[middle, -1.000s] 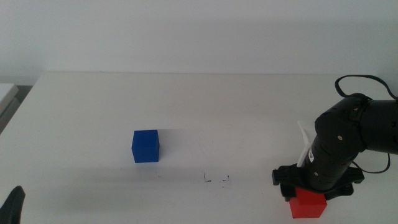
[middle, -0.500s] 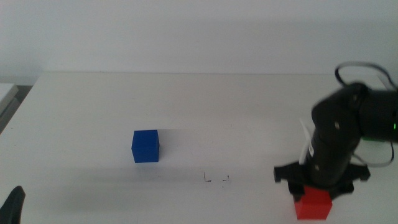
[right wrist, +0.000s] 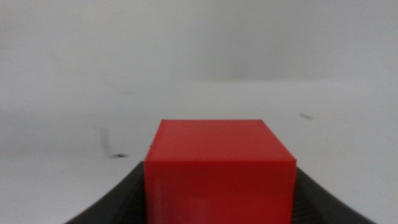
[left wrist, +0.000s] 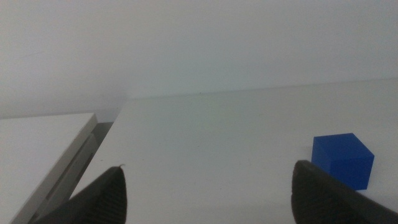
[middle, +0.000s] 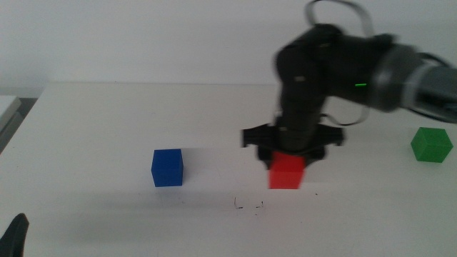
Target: Stack red cubes first, then green, then blue cubes in a specific spot.
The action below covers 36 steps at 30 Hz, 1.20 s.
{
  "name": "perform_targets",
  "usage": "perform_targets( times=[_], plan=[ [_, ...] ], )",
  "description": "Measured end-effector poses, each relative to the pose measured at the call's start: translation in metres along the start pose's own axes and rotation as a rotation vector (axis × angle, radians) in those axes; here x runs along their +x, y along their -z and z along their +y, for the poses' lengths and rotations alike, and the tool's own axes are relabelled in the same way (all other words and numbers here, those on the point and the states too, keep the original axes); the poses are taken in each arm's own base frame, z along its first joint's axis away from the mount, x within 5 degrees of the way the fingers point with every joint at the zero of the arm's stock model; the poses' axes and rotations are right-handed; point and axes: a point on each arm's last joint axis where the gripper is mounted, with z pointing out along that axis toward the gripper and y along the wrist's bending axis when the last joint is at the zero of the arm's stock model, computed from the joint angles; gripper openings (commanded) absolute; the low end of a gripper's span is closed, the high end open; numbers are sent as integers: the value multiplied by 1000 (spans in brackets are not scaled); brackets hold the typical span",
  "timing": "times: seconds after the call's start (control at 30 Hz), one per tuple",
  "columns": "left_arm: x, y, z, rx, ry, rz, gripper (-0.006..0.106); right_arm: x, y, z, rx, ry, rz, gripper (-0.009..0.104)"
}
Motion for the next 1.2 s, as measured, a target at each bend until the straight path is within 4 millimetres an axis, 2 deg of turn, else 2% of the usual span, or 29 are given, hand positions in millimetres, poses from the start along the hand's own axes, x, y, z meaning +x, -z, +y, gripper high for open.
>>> perform_targets(
  times=[0.17,0.37,0.87,1.2],
  plan=[
    [0,0,0,0,0,0,87,-12,-19,38,-10,33,14,19],
    [0,0,0,0,0,0,87,-15,-34,62,-22,51,15,19],
    [0,0,0,0,0,0,87,-12,-60,66,18,25,68,19],
    [0,0,0,0,0,0,87,-11,-67,66,30,-4,77,19]
  ],
)
